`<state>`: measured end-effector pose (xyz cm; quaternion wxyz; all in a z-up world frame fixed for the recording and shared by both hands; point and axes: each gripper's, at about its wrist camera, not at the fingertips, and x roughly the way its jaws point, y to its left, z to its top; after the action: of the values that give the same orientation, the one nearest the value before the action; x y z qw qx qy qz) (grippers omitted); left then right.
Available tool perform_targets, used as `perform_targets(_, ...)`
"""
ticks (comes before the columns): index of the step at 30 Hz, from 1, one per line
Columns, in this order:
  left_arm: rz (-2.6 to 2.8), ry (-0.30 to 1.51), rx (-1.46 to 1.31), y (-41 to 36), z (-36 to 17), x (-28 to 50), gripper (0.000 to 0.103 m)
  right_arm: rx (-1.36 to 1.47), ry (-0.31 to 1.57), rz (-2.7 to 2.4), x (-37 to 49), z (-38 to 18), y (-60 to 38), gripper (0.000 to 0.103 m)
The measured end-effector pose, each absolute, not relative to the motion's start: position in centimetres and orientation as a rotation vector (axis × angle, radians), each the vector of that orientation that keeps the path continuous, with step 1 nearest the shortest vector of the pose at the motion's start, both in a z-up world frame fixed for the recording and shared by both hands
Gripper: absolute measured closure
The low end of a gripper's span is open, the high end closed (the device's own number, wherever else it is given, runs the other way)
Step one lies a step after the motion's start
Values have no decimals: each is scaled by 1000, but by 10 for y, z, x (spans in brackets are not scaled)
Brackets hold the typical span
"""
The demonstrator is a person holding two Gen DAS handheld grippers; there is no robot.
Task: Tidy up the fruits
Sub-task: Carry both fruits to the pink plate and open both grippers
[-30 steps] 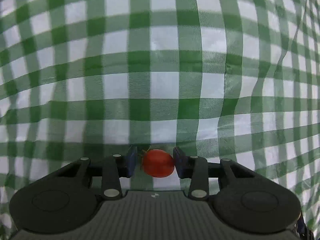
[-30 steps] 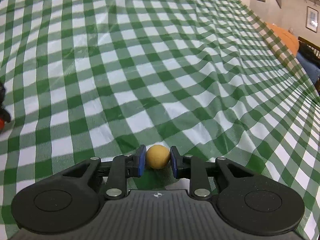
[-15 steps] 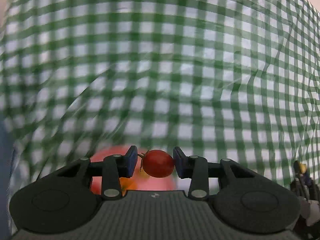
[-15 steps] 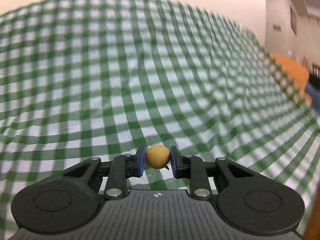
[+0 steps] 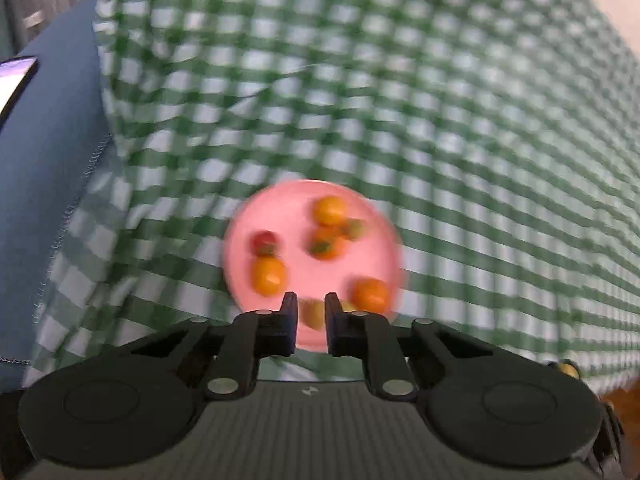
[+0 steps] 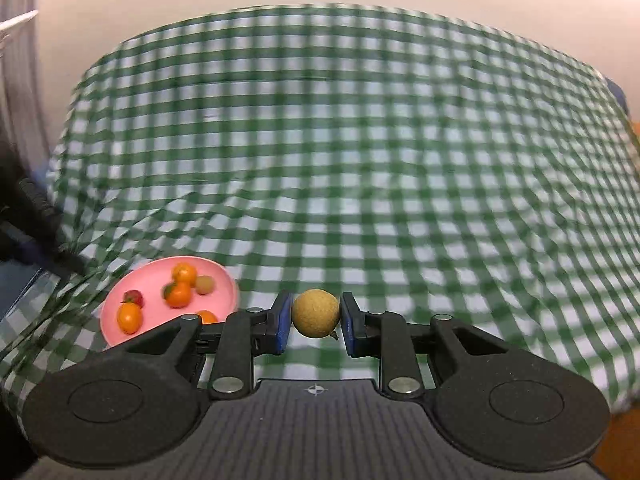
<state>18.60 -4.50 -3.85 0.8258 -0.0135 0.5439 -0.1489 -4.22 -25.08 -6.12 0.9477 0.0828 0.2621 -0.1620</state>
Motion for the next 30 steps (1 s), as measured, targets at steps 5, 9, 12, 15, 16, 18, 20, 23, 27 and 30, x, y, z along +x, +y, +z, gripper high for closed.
perform_targets(5, -263, 1105, -64, -19, -44, 203, 88, 237, 575, -337, -17, -76, -258, 76)
perform_targets(9, -246, 1156, -88, 9, -66, 196, 88, 273, 641, -344, -14, -100, -273, 76)
perform_targets(12, -230, 1197, -90, 20, -88, 191, 88, 286, 658, -320, -10, -112, -277, 76)
perform_targets(15, -231, 1228, -110, 25, -105, 190, 85, 244, 643, -265, -2, -115, -266, 76)
perform_targets(16, -237, 1231, -110, 25, -107, 190, 76, 235, 634, -238, 2, -113, -263, 76)
perform_targets(18, -231, 1222, -102, 27, -108, 188, 44, 210, 613, -190, 10, -110, -256, 76)
perform_targets(20, -202, 1184, -77, 30, -102, 184, 9, 189, 599, -146, 21, -106, -250, 76)
perform_targets(23, -196, 1094, -48, 38, -90, 175, 1, 159, 586, -89, 33, -102, -245, 76)
perform_targets(27, -191, 1062, -16, 48, -87, 168, 0, 120, 582, -35, 60, -100, -234, 76)
perform_targets(30, -182, 1066, -9, 54, -89, 165, 0, 96, 591, -17, 72, -102, -223, 76)
